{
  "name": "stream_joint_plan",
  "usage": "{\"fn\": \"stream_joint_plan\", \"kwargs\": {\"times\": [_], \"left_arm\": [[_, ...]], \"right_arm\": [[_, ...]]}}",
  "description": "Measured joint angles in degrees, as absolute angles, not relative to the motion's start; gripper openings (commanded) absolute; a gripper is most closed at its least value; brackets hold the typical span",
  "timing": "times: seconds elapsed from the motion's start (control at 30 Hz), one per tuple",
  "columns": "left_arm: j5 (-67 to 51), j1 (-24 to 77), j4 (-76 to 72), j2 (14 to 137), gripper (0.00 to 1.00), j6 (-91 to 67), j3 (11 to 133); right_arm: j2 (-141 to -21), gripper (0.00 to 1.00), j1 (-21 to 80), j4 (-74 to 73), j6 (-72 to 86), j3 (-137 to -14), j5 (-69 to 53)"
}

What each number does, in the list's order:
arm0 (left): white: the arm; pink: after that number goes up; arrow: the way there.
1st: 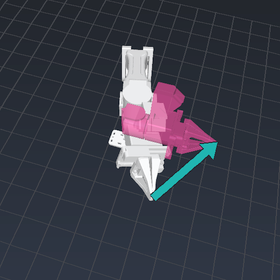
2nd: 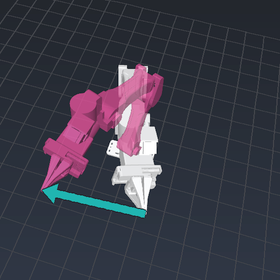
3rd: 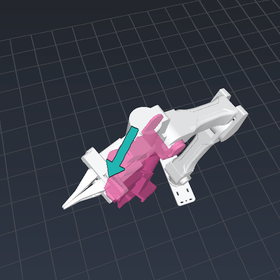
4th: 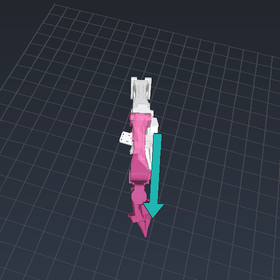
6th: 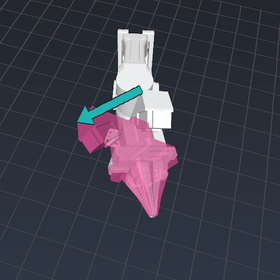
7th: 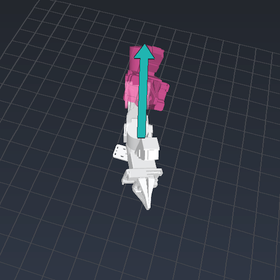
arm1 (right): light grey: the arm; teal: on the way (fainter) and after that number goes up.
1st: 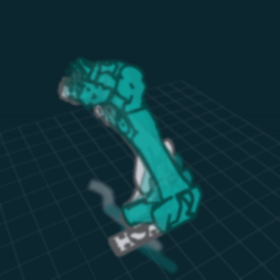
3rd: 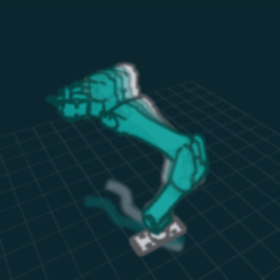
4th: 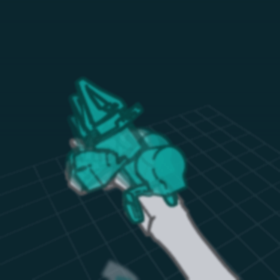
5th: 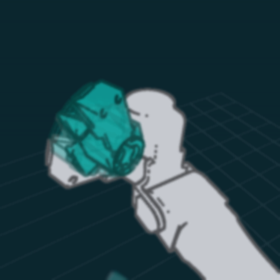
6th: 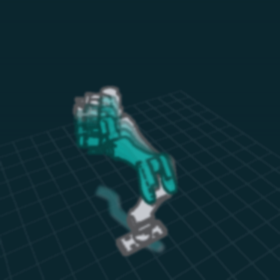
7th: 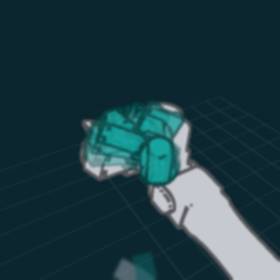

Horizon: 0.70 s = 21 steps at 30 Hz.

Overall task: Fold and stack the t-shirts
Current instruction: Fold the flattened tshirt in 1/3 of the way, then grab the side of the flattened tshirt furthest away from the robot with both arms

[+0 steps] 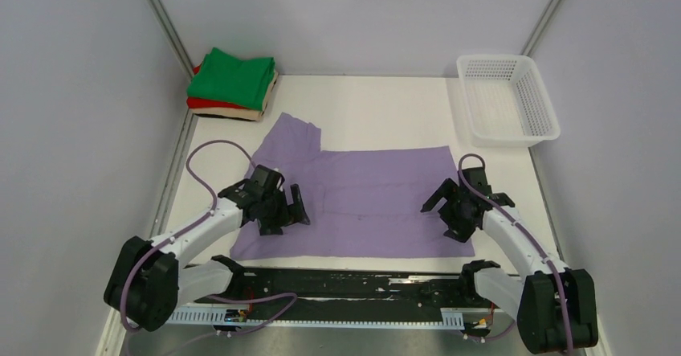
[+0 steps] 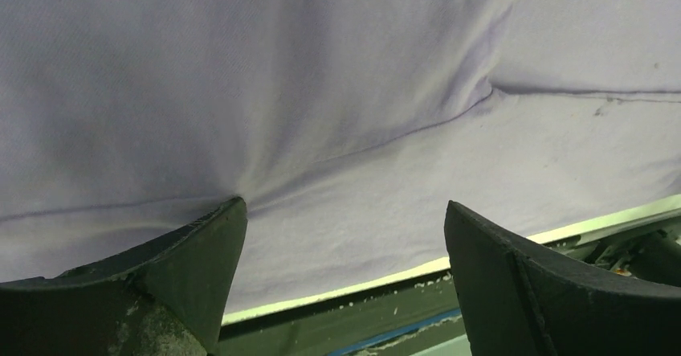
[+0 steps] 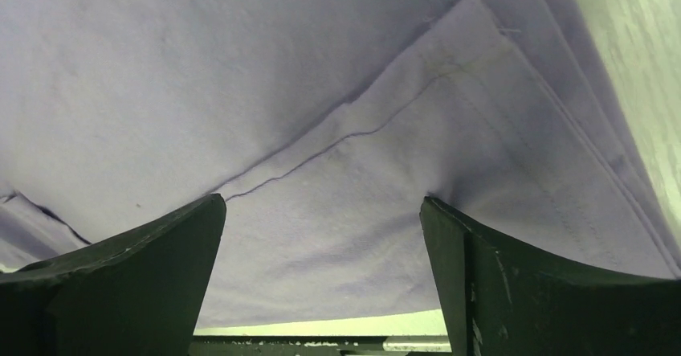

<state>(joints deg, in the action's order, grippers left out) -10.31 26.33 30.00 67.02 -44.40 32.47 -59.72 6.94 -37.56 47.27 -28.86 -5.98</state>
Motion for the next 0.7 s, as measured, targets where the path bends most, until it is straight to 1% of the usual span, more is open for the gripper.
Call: {"fn": "stream_joint_plan", "kwargs": {"times": [0.17,0.33,0.43,0.53,0.7], "left_arm": [[-10.3,26.9,33.2,61.1,1.0,-47.7,30.7],[-8.3,26.9,33.5,61.0,1.0,-48.1,33.3],[-4.8,26.9,34.2,64.4,1.0,-47.2,39.7],[-0.8,26.3,34.0,70.1,1.0,-44.8,48.6],[3.9,20.8,33.5,84.3,1.0,-39.4,67.2]], "right_arm": [[-59.1,1.0,6.9,-41.0,49.8,-28.9,-4.3],[-58.0,1.0,6.9,-43.4,49.6,-30.4,0.1],[-57.3,1.0,6.9,-43.6,47.7,-33.8,2.1],[-56.8,1.0,6.9,-40.2,44.7,-37.0,1.6],[-58.7,1.0,6.9,-31.8,40.4,-39.3,-2.0]]}}
